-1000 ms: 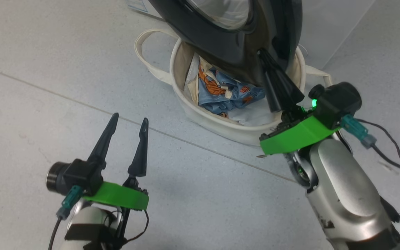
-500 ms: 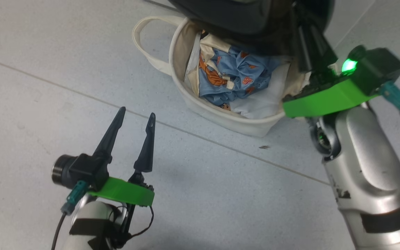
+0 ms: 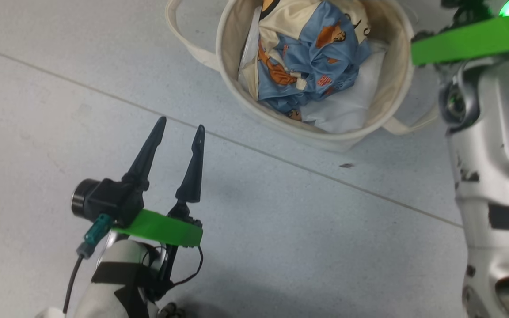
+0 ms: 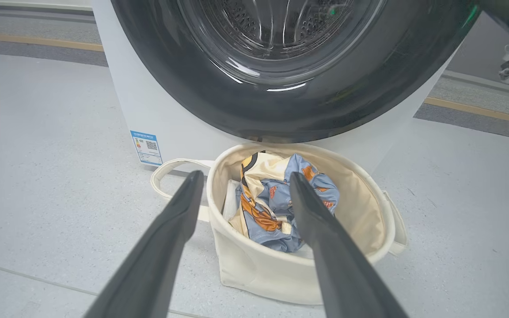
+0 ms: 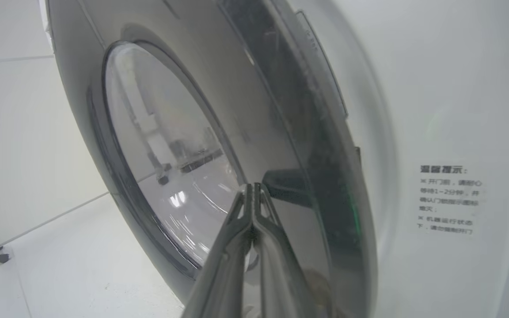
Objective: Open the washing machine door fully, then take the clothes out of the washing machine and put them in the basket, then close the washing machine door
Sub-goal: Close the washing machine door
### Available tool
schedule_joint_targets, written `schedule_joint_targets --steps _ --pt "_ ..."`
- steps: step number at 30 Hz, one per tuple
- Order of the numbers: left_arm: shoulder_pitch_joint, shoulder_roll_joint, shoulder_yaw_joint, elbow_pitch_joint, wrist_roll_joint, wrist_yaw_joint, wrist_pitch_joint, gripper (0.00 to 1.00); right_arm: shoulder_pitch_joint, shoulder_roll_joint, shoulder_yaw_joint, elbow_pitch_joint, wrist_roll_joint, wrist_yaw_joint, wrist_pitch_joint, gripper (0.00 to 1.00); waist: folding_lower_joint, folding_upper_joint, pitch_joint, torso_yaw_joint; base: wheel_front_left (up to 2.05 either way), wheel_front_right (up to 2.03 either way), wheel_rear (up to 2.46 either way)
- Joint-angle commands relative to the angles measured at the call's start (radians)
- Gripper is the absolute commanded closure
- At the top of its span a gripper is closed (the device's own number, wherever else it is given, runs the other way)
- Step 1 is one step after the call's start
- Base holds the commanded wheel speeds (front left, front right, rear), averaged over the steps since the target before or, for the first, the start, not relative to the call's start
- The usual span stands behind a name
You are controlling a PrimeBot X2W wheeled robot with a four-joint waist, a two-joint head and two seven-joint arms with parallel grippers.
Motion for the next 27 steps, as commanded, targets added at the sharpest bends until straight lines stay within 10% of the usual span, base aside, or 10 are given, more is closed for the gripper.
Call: schedule_joint_targets --steps 1,18,27 --pt "-0.005 0.015 0.024 -0.030 -0.016 0.010 -0.006 0.00 -0.043 0.017 -0.003 -0.008 -0.008 0.000 -0.004 1.00 0.0000 0.0000 0.016 0.009 0.00 0.00 0.00" --pt "-0.030 0.015 -0.015 -0.071 -0.054 0.042 -0.006 0.00 -0.203 0.022 -0.197 0.000 -0.049 0.000 -0.004 1.00 0.0000 0.0000 0.067 0.033 0.00 0.00 0.00" --pt "-0.025 0.015 -0.011 -0.059 -0.044 0.042 -0.006 0.00 -0.146 0.023 -0.116 0.000 0.001 0.000 -0.004 1.00 0.0000 0.0000 0.032 0.013 0.00 0.00 0.00"
